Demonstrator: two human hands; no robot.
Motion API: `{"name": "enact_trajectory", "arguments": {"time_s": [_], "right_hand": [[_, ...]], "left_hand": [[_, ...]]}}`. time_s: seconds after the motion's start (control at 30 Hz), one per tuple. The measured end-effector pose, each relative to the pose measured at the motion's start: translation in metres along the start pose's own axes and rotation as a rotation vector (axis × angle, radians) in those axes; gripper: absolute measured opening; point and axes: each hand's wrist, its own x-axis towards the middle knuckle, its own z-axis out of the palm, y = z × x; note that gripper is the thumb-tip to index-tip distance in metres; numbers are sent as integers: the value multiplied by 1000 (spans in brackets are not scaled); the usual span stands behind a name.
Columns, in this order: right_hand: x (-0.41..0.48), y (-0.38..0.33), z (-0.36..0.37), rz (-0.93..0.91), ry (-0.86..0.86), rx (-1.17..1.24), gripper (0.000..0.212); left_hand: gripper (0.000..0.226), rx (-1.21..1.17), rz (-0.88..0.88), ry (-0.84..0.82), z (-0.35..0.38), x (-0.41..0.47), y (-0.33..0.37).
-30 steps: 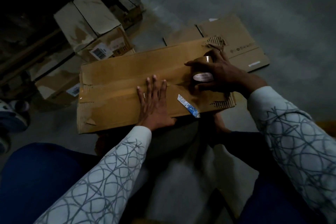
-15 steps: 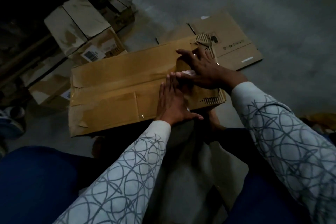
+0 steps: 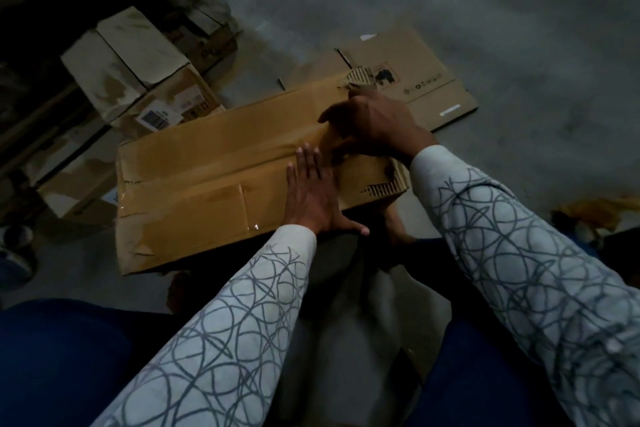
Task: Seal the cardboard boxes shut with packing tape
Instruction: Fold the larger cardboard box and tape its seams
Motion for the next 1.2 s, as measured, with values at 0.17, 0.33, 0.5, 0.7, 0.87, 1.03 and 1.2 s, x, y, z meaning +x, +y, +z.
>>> {"name": "enact_trajectory", "arguments": {"time_s": [0.17, 0.33, 0.5, 0.7, 0.87, 1.03, 1.2], "right_hand": [[-8, 16, -18, 56, -56, -90, 57], [-10, 21, -10, 143, -79, 174, 78], [-8, 15, -1, 279, -87, 300, 72], [0, 13, 8, 473, -97, 407, 111], [3, 9, 8, 537, -136, 507, 125], [2, 5, 12, 476, -84, 407, 101], [0, 2, 4, 449, 15, 431, 95]], "left_hand": [[164, -80, 33, 62, 2, -6, 0], [146, -201, -50, 103, -15, -4, 7], [142, -393, -7, 229, -23, 8, 35], [154, -207, -5, 122, -9, 7, 43], [145, -71, 8, 96, -14, 10, 40], [127, 278, 73, 29, -11, 10, 39], [122, 478, 137, 12, -9, 17, 33]]}}
